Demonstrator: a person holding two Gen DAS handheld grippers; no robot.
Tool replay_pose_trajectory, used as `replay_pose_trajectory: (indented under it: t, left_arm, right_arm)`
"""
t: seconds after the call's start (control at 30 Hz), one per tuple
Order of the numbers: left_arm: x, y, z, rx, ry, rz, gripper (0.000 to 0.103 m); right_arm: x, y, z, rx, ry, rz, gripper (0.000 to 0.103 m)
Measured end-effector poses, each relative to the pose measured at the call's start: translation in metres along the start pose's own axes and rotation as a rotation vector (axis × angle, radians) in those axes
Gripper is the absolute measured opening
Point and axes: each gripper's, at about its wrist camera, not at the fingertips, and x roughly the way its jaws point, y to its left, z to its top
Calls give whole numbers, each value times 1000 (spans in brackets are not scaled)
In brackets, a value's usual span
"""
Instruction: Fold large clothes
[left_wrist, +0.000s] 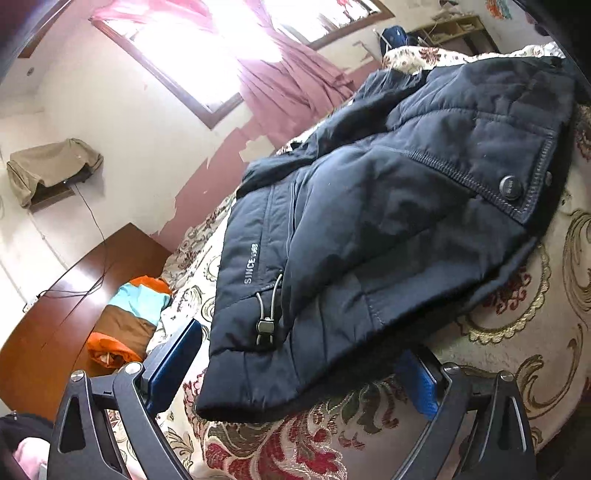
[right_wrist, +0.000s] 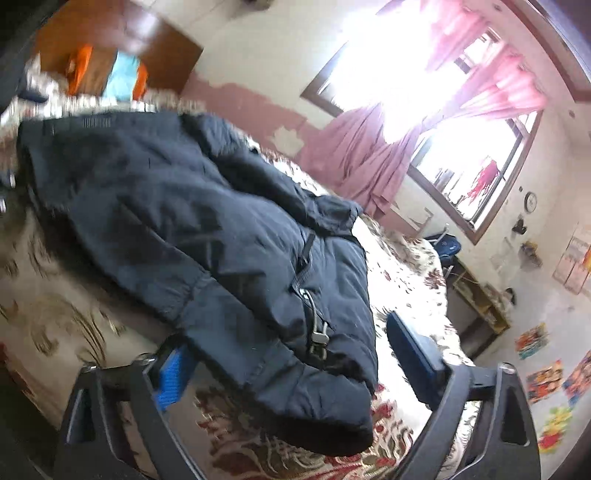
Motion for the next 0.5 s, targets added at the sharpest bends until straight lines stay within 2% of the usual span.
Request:
replay_pose_trajectory:
  t: [0.07, 0.17, 0.33, 0.37, 0.4, 0.43, 0.5]
  left_arm:
    - [-8, -4, 0, 10, -17, -7, 98]
    - [-15, -16, -2, 60, -42, -18, 98]
    - [-17, -31, -3, 130, -55, 20, 98]
    - [-14, -31, -3, 134, -44, 35, 94]
    - [-13, -32, -3, 133, -35, 41, 84]
    - [-9, -30, -3, 125, -16, 42, 79]
    - [1, -22, -3, 91, 22, 25, 57]
  right_arm:
    - [-4, -3, 3, 28, -17, 30, 67]
    - [-7, -10, 9, 54, -43, 52, 60]
    - [-9, -19, 11, 82, -75, 55, 55]
    - [-9, -19, 11, 82, -78, 52, 54]
    - [-10, -18, 9, 83, -79, 49, 53]
    - [-8, -20, 11, 84, -78, 48, 50]
    - [-6, -20, 10, 96, -76, 49, 44]
